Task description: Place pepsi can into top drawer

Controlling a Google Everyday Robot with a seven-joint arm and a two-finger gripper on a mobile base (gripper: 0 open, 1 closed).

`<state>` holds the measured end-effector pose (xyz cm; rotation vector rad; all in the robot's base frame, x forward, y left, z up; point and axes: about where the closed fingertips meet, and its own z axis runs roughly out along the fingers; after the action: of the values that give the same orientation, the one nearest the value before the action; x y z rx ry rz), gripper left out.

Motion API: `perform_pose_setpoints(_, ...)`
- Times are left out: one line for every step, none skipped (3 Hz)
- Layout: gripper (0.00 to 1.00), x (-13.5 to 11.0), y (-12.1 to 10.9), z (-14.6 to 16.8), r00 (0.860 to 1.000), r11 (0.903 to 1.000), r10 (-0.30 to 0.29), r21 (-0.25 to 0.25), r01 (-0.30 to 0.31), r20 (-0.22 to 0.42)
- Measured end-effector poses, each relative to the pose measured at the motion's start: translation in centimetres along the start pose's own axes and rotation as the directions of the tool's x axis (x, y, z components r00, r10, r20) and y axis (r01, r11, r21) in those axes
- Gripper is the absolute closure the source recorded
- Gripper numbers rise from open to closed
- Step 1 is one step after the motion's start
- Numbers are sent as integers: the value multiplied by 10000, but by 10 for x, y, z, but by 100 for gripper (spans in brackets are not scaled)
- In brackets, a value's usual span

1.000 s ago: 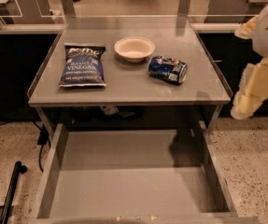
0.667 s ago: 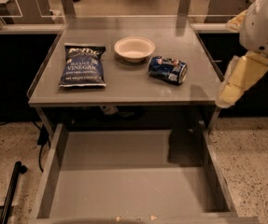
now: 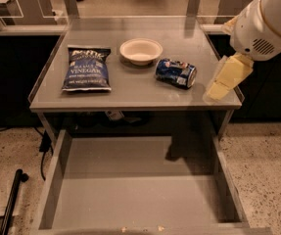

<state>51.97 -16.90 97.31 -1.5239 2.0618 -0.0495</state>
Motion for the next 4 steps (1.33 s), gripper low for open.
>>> perform_pose_setpoints(0,-1,-2,2,10000,10000,72,58,-72,47)
perform_pose_setpoints(0,-4,-4,10,9998,9999,142,-7,-142,160)
perform_pose_setpoints(0,-10,-13,46,9998,9997,27,-237,-22,200)
perform_pose_setpoints(0,-13,-21,86,9998,9979,142,-632,-132,144)
